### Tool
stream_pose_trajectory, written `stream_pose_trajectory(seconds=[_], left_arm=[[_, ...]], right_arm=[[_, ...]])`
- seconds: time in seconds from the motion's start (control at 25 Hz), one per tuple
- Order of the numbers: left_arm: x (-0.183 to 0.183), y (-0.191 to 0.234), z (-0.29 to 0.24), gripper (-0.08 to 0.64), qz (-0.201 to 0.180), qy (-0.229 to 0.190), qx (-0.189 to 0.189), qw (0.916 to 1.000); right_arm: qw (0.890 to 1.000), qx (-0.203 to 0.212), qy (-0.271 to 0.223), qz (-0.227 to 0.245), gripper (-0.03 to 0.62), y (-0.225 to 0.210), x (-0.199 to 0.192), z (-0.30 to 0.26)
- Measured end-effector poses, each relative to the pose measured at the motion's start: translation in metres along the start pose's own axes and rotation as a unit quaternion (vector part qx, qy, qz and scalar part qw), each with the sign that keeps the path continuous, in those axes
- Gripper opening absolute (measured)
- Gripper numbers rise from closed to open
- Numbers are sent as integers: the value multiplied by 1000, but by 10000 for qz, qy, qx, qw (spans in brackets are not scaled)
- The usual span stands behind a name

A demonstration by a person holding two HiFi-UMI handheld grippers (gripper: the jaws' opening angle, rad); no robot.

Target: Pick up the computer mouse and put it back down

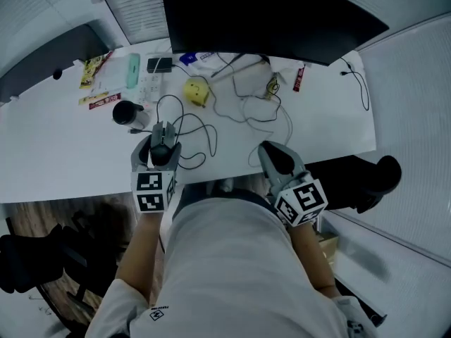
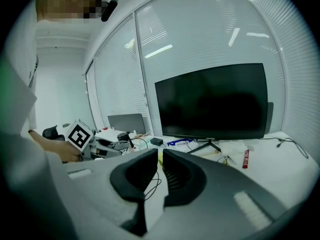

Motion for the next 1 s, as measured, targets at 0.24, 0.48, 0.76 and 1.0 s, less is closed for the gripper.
stream_pose_trajectory(seconds=[0.24,0.48,0.76,1.0], left_arm=[[-10,-4,-28,330,-58,176,-161,9997],[-22,-11,-58,330,-93,354,-393,9986],[-40,-17,-91,330,-145,594,-581,9964],[-56,-15,-114,330,-172,764,-621,9950]], right_arm=[[9994,-335,12,-120,32,-10,-7,18],[9975,-662,53,-231,32,-19,-16,34],[9944,-1004,72,-337,32,-26,-23,50],[9913,-1232,160,-428,32,-29,-32,59]])
Point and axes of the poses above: the fingertips, and each gripper's own axes: z backward along the fingers, y to its left, x out of its top, the point moved 5 cm from there along z, backward along the fingers, and after that the axes turned 14 degrees about -z, right-handed, at the moved point
